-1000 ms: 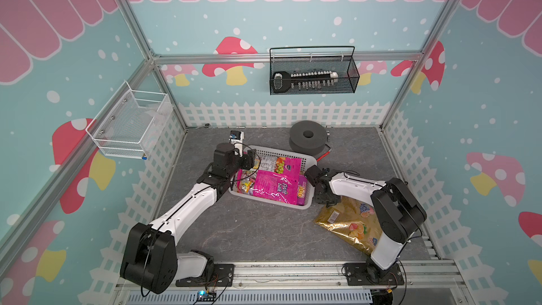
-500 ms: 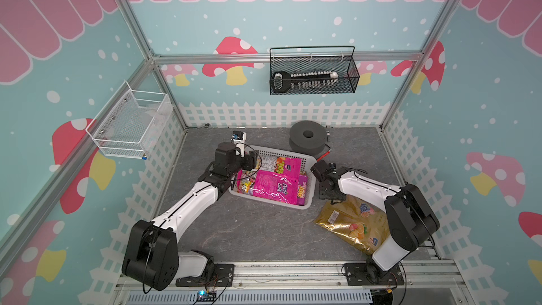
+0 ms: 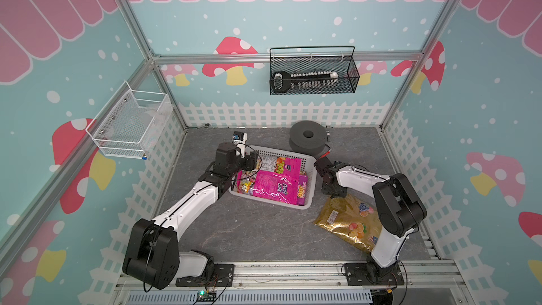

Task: Put the candies in the basket
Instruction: Pick up the candy at the center of the board.

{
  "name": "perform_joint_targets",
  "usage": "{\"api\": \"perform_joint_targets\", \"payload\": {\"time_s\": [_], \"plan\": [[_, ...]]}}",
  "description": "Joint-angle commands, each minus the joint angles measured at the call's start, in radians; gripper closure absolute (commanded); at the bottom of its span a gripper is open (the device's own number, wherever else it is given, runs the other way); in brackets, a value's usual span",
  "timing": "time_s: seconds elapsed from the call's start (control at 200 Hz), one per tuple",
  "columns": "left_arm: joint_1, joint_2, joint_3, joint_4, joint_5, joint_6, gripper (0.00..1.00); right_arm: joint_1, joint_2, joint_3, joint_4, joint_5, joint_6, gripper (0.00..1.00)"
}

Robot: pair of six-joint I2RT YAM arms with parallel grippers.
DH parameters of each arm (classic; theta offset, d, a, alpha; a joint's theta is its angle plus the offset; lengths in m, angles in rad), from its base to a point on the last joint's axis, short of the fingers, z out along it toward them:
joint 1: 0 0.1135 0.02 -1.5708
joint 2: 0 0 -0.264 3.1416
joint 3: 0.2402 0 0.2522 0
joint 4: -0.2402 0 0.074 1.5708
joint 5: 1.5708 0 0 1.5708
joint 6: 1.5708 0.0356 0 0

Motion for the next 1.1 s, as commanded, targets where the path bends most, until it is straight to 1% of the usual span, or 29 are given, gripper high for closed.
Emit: {"api": "perform_joint_targets", "payload": {"time_s": [0.0,0.085,0.135,0.31,0.43,0.485,0.56,0.66,0.68,0.705,0.77,0.905,1.031,1.096], "plan": [[0.004,-0.009,0.012,-0.008,-0.01,0.017,0.32,-0.006,0.062,-0.06,-0.029,-0.028,0.002,0.73],[0.005,-0.004,0.014,-0.007,-0.01,0.017,0.32,-0.006,0.054,-0.061,-0.029,-0.02,-0.003,0.87],[0.004,-0.002,0.015,-0.007,-0.008,0.017,0.32,-0.006,0.051,-0.056,-0.028,-0.022,-0.008,0.93],[0.005,-0.005,0.017,-0.008,-0.006,0.013,0.32,-0.006,0.0,-0.03,-0.028,-0.06,-0.05,1.0],[0.004,-0.014,0.023,-0.007,0.021,0.008,0.32,-0.006,-0.105,-0.023,-0.002,-0.096,-0.103,1.0],[-0.006,-0.027,0.032,-0.004,0.044,0.021,0.32,-0.006,-0.168,-0.023,0.027,-0.127,-0.154,1.0],[-0.037,-0.061,0.021,0.034,0.093,0.09,0.33,-0.006,-0.268,-0.043,0.085,-0.179,-0.234,1.0],[-0.103,-0.105,-0.014,0.096,0.152,0.196,0.32,-0.006,-0.422,-0.095,0.183,-0.25,-0.322,1.0],[-0.105,-0.11,-0.018,0.104,0.156,0.21,0.32,-0.006,-0.451,-0.103,0.197,-0.257,-0.334,1.0],[-0.139,-0.112,-0.023,0.111,0.159,0.226,0.31,-0.006,-0.482,-0.109,0.21,-0.261,-0.343,1.0],[-0.165,-0.106,-0.022,0.117,0.162,0.244,0.31,-0.006,-0.56,-0.116,0.228,-0.258,-0.367,1.0],[-0.19,-0.069,-0.009,0.115,0.149,0.247,0.31,-0.007,-0.639,-0.062,0.224,-0.263,-0.376,1.0],[-0.191,-0.053,0.011,0.105,0.155,0.248,0.3,-0.007,-0.652,0.024,0.213,-0.308,-0.323,1.0],[-0.191,-0.055,0.013,0.088,0.156,0.269,0.3,-0.007,-0.647,0.066,0.213,-0.331,-0.302,1.0]]}}
